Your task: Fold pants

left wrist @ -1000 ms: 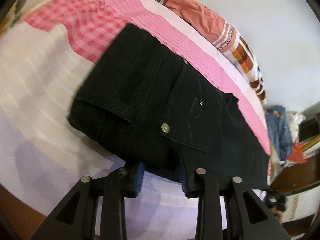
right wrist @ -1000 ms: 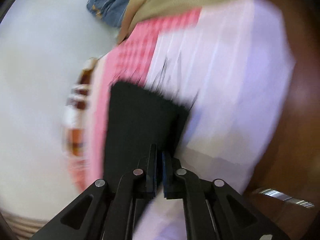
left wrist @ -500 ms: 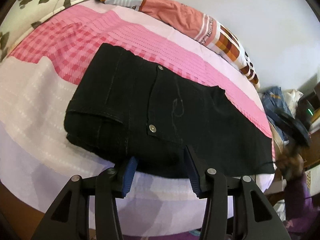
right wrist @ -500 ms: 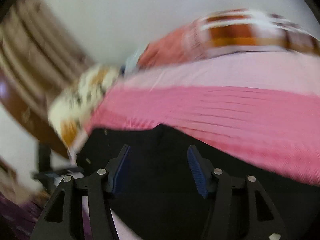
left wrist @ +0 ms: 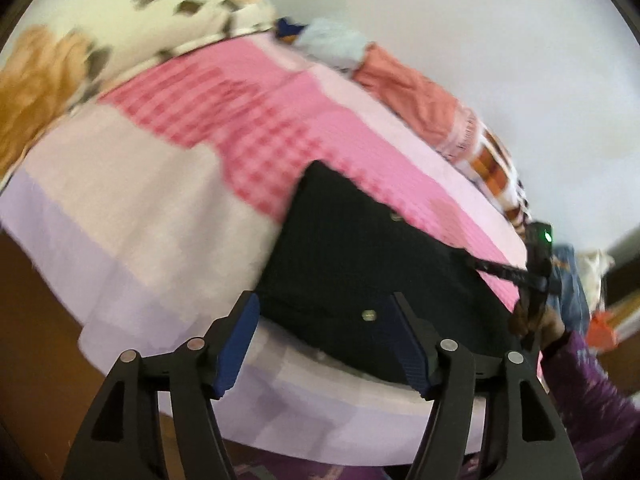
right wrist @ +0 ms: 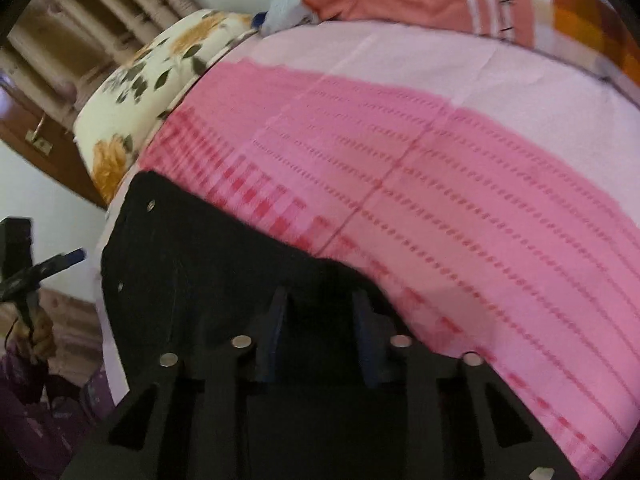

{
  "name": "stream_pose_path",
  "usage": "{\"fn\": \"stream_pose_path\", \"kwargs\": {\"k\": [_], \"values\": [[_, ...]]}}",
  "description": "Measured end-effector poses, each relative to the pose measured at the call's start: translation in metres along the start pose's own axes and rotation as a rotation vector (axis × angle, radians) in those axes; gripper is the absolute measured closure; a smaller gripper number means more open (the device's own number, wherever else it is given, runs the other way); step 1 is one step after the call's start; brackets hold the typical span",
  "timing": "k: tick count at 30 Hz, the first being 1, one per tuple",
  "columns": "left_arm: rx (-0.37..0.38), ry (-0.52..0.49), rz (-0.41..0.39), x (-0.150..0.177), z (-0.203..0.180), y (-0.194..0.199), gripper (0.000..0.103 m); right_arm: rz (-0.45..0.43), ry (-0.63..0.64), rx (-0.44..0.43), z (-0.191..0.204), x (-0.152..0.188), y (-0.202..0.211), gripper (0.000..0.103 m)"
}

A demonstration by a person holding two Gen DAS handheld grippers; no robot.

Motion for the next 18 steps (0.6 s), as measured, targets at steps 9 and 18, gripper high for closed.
{"fn": "stream_pose_path", "kwargs": {"k": [9,18], "values": [[0.033,0.114,0.099,0.013,0.029,-0.029,0.036,-0.107,0.036,0.090,0.012,-0.004,-0.001,0.094],[0.047,0.076,0.101,0.015,0.016,-0.035,0.036,-0.210,-0.074,0.099,-0.010,-0.006,0.002,0.097]]}}
Point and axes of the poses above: each gripper's, at about its wrist camera, not at the fingertips, and y roughly against the way its jaws point, z to its left, x to its underside, the point moved 2 cm from there along -y, roughly the way its jaws point, and after that the axes turned 10 degrees about -x, right-handed, at the moved point
